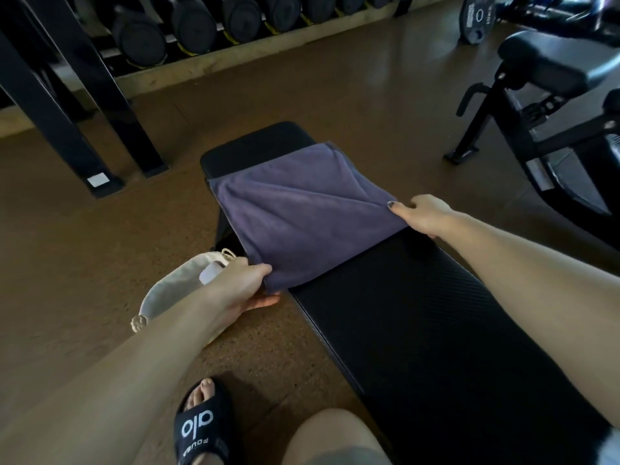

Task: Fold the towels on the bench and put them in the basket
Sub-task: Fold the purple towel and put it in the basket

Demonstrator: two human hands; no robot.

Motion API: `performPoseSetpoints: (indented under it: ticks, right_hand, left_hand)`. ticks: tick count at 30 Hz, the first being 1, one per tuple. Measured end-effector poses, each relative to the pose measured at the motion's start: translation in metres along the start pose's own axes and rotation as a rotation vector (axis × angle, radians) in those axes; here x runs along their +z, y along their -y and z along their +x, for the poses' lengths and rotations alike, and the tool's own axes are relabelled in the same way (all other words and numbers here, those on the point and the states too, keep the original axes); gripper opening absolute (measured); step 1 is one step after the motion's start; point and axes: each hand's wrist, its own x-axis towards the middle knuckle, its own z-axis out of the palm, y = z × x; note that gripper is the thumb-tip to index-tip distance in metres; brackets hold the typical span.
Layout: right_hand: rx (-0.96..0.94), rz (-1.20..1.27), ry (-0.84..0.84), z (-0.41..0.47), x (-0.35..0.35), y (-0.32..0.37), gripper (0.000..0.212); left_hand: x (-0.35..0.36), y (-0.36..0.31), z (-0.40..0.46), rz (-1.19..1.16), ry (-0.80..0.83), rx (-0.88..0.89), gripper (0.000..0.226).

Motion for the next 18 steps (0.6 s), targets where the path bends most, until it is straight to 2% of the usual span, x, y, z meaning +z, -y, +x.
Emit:
performPoseSetpoints:
  ticks: [4, 8, 12, 18]
  right_hand:
    - [-0.01, 0.098, -0.024, -0.023, -0.005, -0.006, 0.029]
    - [0.103, 0.414, 0.047, -0.045, -0.01, -0.014, 0.008]
    - [0.202, 0.567, 0.09, -0.084, -0.011, -0.042, 0.009]
    - [0.331, 0.539, 0.15, -0.16, 0.005, -0.103, 0.015]
  left_hand:
    - [0.001, 0.005, -0.013, -0.054, -0.023, 0.013, 0.027]
    - [-0.004, 0.005, -0.022, -0.033, -0.051, 0.027, 0.027]
    - [-0.011, 0.007, -0.028, 0.102, -0.054, 0.044, 0.026]
    - [0.005, 0.017, -0.037, 0.408, -0.051, 0.136, 0.028]
